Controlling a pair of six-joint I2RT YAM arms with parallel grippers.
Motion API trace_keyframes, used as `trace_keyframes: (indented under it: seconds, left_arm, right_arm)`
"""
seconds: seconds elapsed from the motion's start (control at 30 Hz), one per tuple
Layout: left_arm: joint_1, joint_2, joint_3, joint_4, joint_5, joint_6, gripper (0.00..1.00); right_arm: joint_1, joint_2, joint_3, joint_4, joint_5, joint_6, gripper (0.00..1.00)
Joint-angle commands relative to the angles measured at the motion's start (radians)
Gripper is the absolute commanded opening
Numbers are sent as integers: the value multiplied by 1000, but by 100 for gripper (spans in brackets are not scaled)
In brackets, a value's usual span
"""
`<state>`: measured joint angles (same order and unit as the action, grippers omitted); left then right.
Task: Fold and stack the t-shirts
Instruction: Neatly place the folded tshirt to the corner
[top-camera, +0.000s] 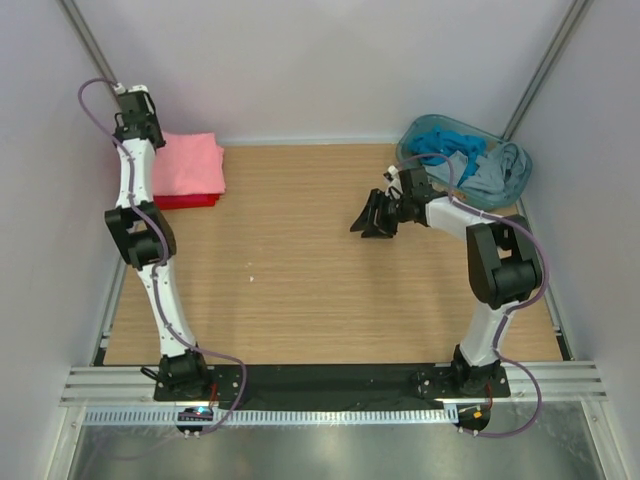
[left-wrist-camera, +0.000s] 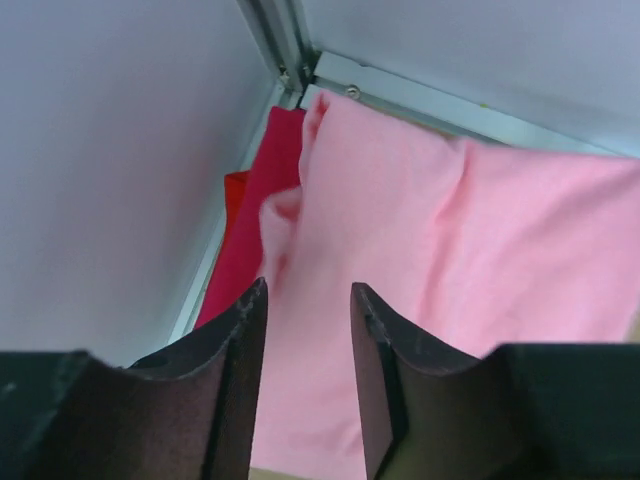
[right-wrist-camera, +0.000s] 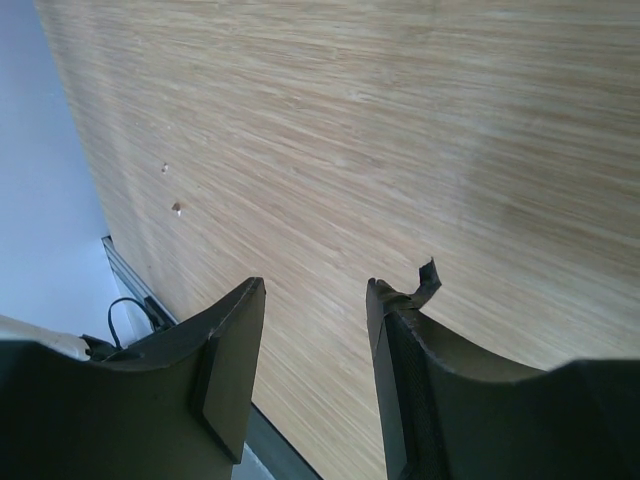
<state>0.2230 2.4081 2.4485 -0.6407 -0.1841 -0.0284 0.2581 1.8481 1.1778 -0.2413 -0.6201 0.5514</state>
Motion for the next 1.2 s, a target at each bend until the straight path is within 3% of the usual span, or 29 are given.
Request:
trace_keyframes:
  seconds: [0.0, 0.2, 0.43, 0.53, 0.63, 0.7, 0.77, 0.9, 1.0, 1.17]
  left_arm:
    - [36, 74, 23, 151, -12, -36, 42]
    - [16, 28, 21, 174, -64, -71, 55]
    - [-102, -179, -218, 121, -66, -79, 58]
    - [-132, -201, -275, 54, 12, -160, 57]
    - [-171, -213, -276, -52, 177, -237, 54]
    - [-206, -262, -354, -62, 370, -293, 54]
    - [-301, -320, -437, -14, 432, -353, 50]
    - [-494, -473, -606, 10, 407, -372, 50]
    - [-635, -584, -721, 18, 388, -410, 50]
    - [-773, -812, -911, 48, 322, -522, 51]
  right_arm:
    - [4, 36, 46, -41, 3, -34, 52]
    - [9, 59, 74, -76, 7, -42, 52]
    - [32, 51, 146, -116, 8, -19, 52]
    - [36, 34, 151, -121, 2, -10, 52]
    - [38, 4, 172, -174, 20, 1, 52]
    - [38, -27, 184, -234, 107, 33, 52]
    - [36, -93, 171, -340, 210, 85, 54]
    - [41, -232, 91, -395, 163, 140, 59]
    - [40, -380, 75, -492, 201, 95, 63]
    - [43, -561, 108, -676, 295, 42, 89]
